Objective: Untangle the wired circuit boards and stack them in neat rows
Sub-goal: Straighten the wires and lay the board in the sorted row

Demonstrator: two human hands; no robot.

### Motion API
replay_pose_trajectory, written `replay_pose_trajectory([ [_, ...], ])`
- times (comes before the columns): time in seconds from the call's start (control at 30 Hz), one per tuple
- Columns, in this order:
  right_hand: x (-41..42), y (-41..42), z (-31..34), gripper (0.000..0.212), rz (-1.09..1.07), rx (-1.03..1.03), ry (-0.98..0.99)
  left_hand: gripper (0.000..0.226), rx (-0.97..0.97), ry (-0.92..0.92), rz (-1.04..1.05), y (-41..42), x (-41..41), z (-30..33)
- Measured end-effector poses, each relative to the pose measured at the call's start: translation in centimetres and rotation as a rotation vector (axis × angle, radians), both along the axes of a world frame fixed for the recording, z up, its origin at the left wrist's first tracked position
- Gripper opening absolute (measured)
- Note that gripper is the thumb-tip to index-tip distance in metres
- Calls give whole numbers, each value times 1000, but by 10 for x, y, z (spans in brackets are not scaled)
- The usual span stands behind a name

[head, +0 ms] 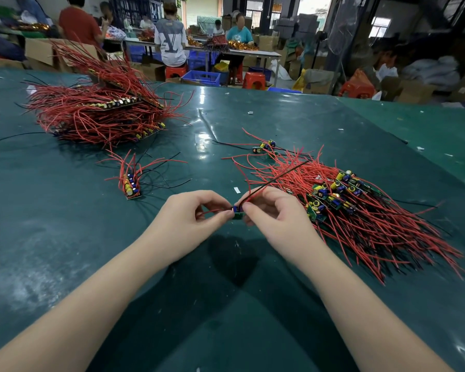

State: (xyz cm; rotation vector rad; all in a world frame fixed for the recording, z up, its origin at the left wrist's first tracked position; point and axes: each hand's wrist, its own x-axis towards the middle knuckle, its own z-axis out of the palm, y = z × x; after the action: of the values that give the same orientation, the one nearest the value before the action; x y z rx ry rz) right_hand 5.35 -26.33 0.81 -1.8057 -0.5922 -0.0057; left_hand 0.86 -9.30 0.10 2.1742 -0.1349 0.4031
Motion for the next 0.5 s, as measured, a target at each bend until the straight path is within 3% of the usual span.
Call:
replay_pose_trajectory([
  [0.17,3,-4,4,27,-17,95,77,8,-46,-17,-7,1,0,0],
  [0.37,0,-6,4,13,80,45,60,16,-69,-23,-31,0,0,-3],
  [0.5,0,-5,2,28,45,-23,-9,16,-91,-21,-45,0,0,-5],
])
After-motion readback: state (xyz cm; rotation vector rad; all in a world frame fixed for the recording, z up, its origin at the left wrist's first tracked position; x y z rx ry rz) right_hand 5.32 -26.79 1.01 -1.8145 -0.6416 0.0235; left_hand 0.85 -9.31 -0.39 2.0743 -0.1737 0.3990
